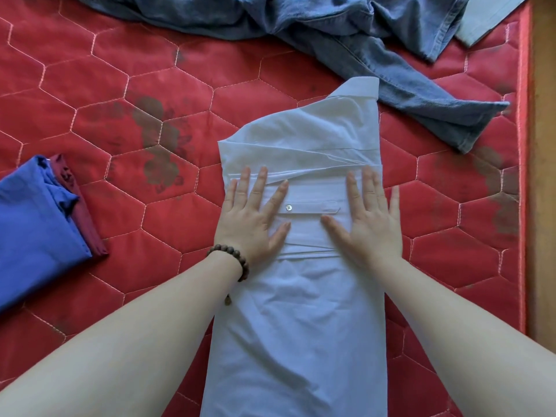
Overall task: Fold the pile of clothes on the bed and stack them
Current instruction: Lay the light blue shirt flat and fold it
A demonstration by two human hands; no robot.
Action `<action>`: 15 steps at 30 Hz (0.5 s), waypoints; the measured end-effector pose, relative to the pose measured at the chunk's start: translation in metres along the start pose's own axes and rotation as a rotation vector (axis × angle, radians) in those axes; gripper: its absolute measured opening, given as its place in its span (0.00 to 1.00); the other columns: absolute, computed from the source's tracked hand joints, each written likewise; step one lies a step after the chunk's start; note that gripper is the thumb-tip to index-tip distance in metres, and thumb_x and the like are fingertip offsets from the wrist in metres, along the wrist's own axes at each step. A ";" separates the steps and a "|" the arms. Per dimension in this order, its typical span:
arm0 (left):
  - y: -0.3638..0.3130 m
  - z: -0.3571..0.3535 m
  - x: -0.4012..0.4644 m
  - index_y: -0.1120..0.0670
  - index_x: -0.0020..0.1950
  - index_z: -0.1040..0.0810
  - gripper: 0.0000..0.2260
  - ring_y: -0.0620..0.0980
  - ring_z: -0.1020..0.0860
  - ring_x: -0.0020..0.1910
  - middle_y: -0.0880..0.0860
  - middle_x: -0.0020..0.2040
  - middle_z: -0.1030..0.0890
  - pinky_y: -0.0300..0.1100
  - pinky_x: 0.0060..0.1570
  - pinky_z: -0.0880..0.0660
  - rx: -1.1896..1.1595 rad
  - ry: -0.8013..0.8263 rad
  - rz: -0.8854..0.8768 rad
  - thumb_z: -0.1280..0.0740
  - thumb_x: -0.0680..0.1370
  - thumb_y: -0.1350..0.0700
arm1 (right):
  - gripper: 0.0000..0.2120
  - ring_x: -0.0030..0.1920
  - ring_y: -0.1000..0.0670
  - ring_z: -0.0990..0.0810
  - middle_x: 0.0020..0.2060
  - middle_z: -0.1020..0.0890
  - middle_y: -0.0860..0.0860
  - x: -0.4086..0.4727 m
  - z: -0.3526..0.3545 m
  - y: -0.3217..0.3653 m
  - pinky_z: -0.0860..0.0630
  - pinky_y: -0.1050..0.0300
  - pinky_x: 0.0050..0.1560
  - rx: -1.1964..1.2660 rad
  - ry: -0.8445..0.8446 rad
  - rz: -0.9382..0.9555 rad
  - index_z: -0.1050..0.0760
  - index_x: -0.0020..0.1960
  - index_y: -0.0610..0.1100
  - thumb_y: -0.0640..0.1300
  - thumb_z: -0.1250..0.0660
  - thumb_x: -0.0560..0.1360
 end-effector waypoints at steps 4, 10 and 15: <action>0.000 0.003 0.001 0.44 0.79 0.50 0.32 0.61 0.58 0.78 0.56 0.80 0.52 0.62 0.74 0.56 0.038 0.053 -0.006 0.51 0.77 0.35 | 0.39 0.78 0.50 0.59 0.78 0.58 0.48 -0.001 0.001 0.001 0.61 0.38 0.75 -0.025 0.049 -0.055 0.59 0.79 0.50 0.71 0.59 0.75; -0.001 0.017 -0.017 0.52 0.79 0.49 0.34 0.60 0.57 0.78 0.61 0.79 0.54 0.62 0.73 0.61 0.008 0.041 0.008 0.52 0.77 0.37 | 0.37 0.78 0.44 0.54 0.78 0.52 0.41 -0.019 0.015 0.017 0.61 0.36 0.74 -0.132 -0.030 -0.050 0.52 0.78 0.39 0.63 0.55 0.79; -0.033 -0.004 -0.119 0.64 0.74 0.35 0.27 0.59 0.43 0.76 0.63 0.75 0.39 0.57 0.73 0.48 -0.057 -0.021 -0.250 0.46 0.78 0.50 | 0.31 0.76 0.44 0.43 0.75 0.41 0.41 -0.123 -0.020 0.087 0.50 0.35 0.72 0.040 -0.106 0.268 0.40 0.74 0.35 0.51 0.43 0.76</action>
Point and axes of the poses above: each hand's wrist, its own x-axis towards the middle knuckle, its own z-axis out of the back of the hand, y = z × x, the point moved 1 cm from there along x, towards the middle knuckle
